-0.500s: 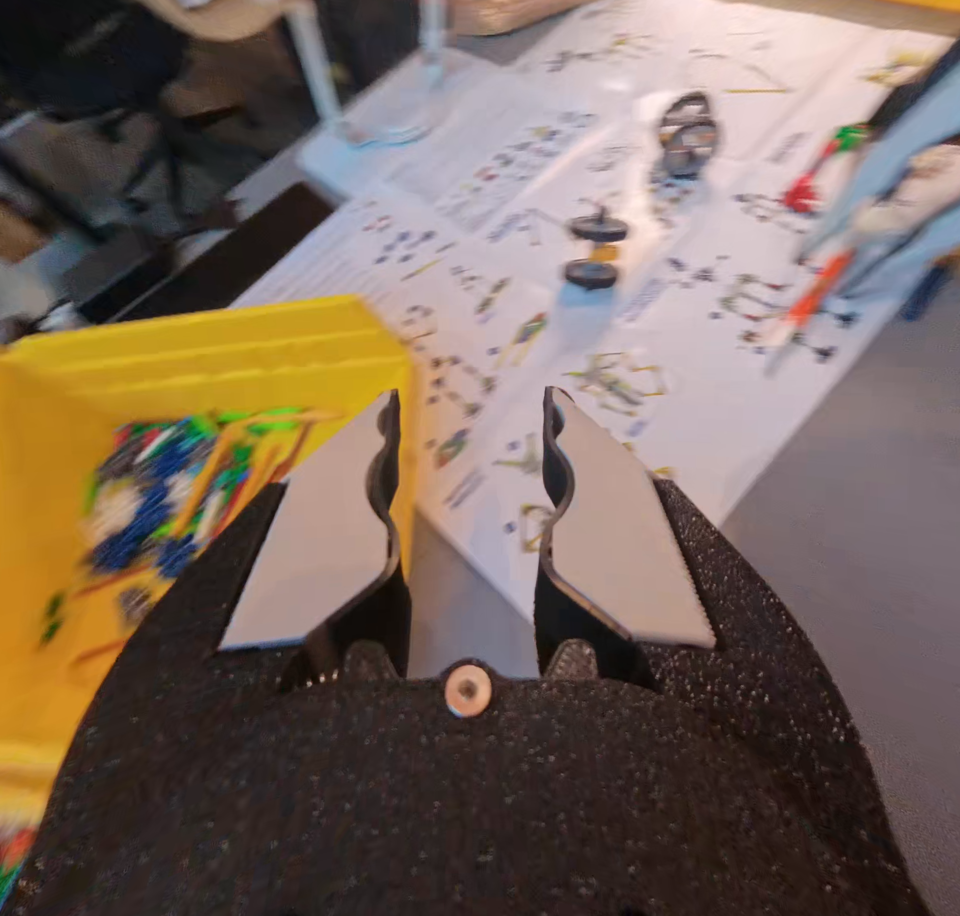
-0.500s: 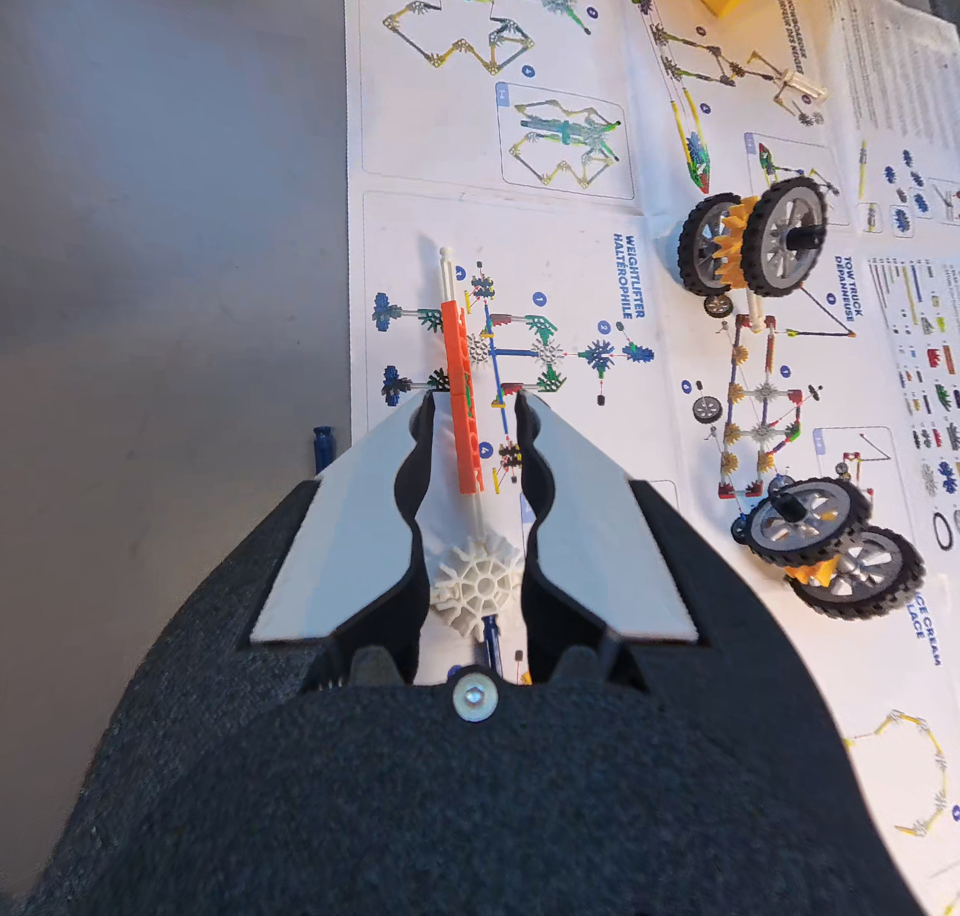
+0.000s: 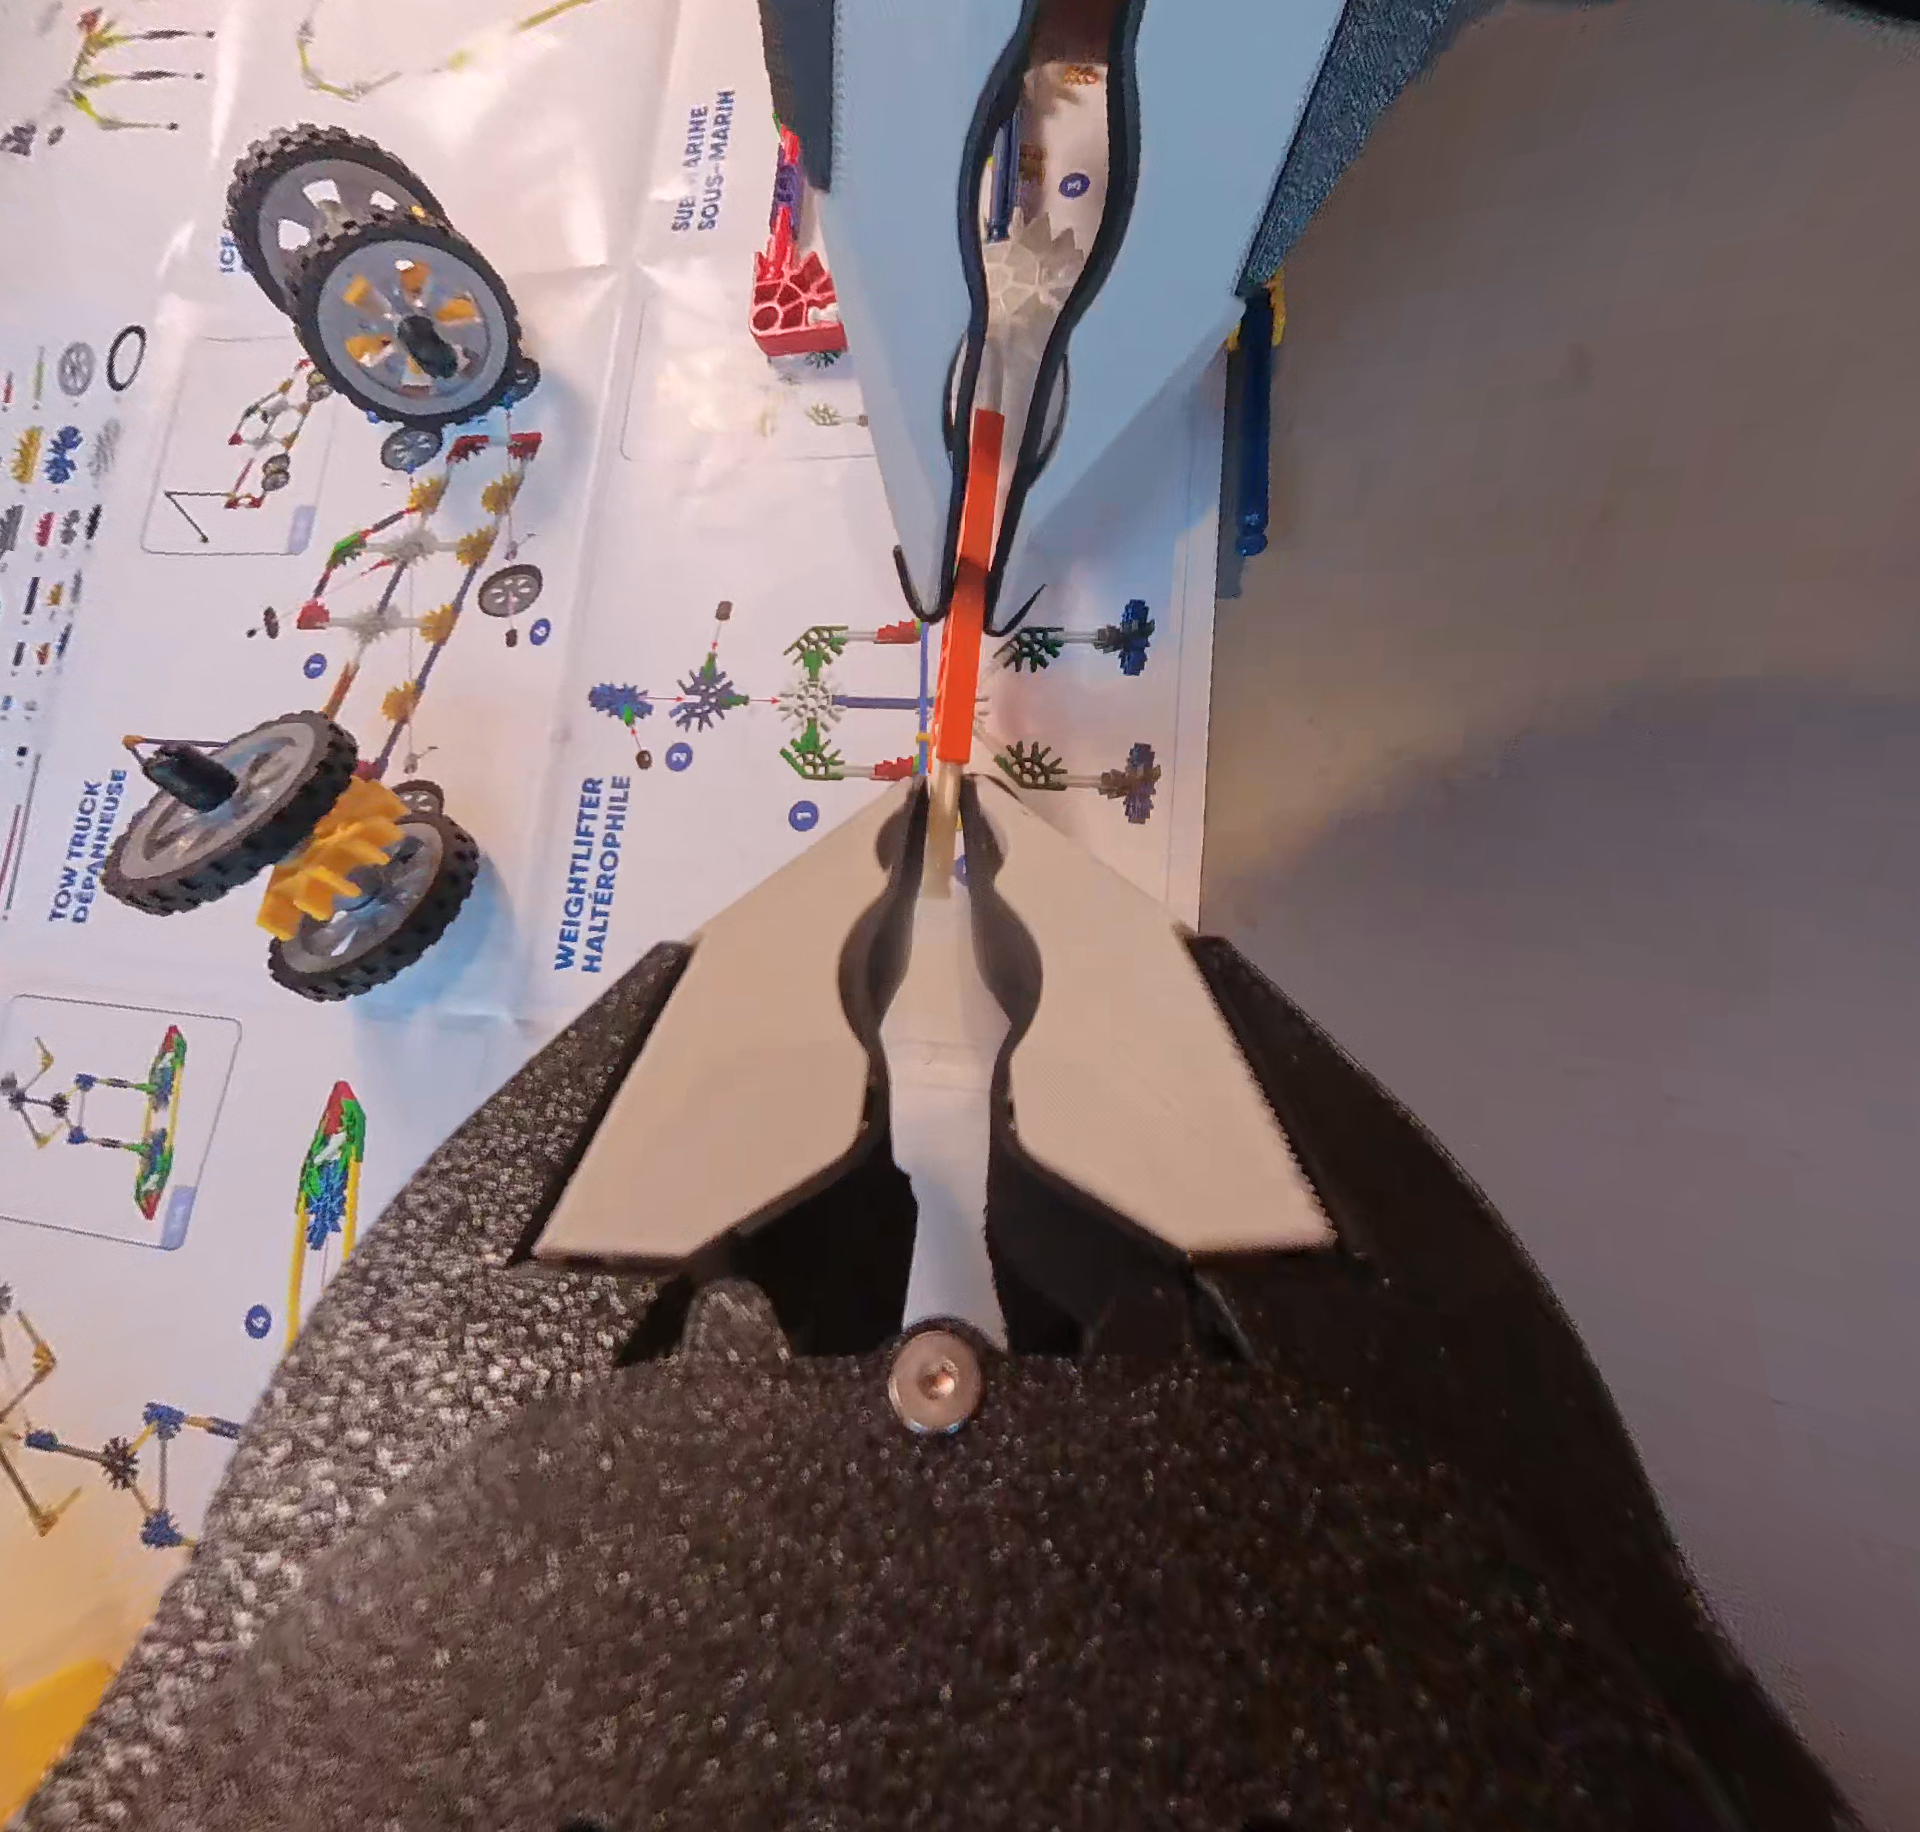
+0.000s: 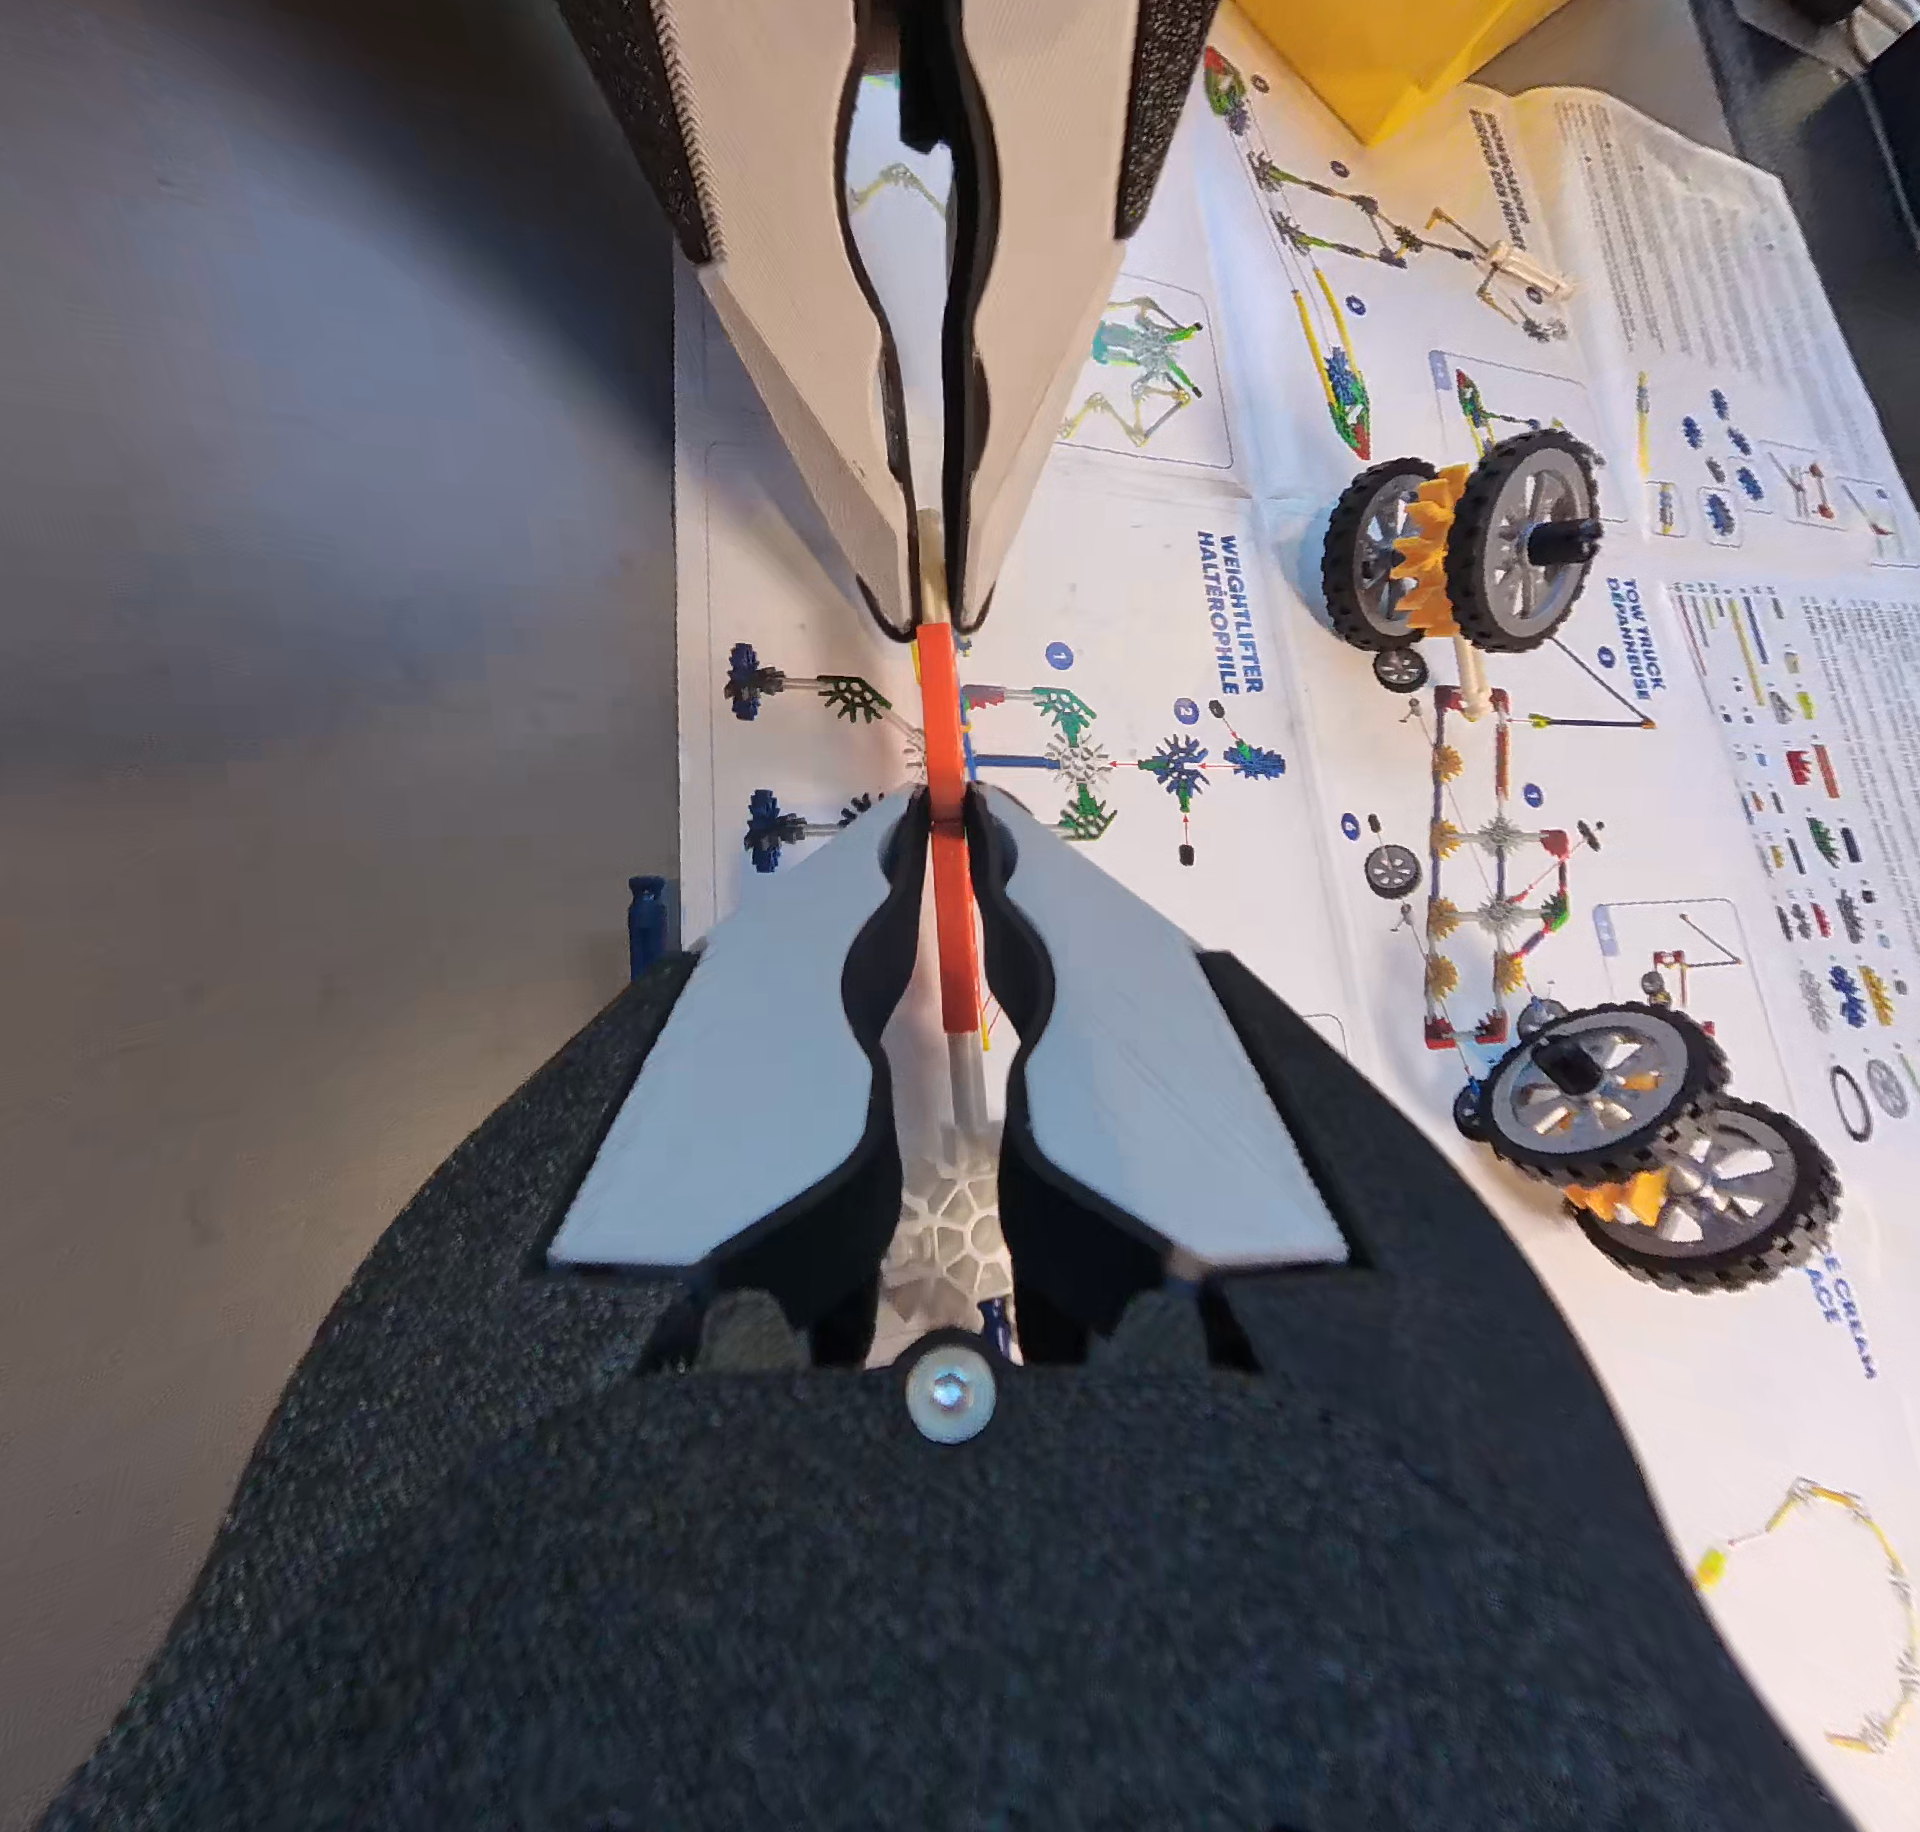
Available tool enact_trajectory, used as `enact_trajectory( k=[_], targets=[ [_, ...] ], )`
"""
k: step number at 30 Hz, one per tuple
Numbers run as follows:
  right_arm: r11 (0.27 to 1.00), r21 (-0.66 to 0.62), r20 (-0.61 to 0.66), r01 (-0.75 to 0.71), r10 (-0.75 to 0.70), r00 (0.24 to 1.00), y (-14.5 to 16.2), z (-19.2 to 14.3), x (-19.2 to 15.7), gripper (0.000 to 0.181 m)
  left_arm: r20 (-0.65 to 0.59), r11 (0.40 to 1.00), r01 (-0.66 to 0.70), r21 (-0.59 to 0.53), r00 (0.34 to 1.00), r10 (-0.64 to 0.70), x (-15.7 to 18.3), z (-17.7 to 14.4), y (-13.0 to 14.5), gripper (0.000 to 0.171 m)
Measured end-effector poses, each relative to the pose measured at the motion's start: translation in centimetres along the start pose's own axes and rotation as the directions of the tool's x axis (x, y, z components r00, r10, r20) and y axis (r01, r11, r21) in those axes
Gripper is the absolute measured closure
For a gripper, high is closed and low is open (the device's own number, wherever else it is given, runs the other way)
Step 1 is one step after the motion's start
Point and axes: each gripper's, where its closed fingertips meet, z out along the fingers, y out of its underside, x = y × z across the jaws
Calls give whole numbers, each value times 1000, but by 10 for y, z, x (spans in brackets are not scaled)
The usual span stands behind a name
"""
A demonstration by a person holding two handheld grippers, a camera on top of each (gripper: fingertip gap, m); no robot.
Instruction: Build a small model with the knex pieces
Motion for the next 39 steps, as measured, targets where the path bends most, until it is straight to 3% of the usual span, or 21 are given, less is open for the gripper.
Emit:
enact_trajectory(
  k=[4,6,11,18,24,25,27,30,32,35,39],
  targets=[
    [1000,16,-7,-10,10,1000,-3,1,1,176,49,998,-60,25,997,59,-2,-3,0,169],
    [1000,7,-16,9,-8,1000,-5,4,0,164,49,996,-80,44,996,77,0,-4,-2,169],
    [999,-3,-86,52,-52,995,-9,8,6,176,90,992,-95,77,992,88,-4,-7,-8,169],
    [978,132,-239,-160,188,953,-26,-1,41,177,269,974,72,217,954,-130,-41,-24,-26,165],
    [919,256,-289,-301,370,883,-32,-15,64,177,363,926,145,348,890,-276,-60,-31,-48,168],
    [905,270,-289,-328,401,869,-31,-16,66,178,354,918,145,368,891,-283,-58,-30,-53,169],
    [843,379,-257,-382,493,831,-43,-29,77,178,206,905,199,376,935,-290,-29,-9,-66,169],
    [865,420,-347,-276,434,831,-66,-52,90,178,223,931,78,356,961,-166,-6,8,-85,169],
    [836,467,-337,-288,469,816,-64,-68,95,178,191,916,115,385,961,-201,-16,-2,-90,168],
    [804,523,-308,-283,488,817,-55,-85,95,177,163,870,223,439,933,-322,-46,-22,-78,169],
    [802,516,-271,-302,487,831,-49,-82,92,177,124,789,326,521,886,-448,-79,-55,-62,169]
  ],
)
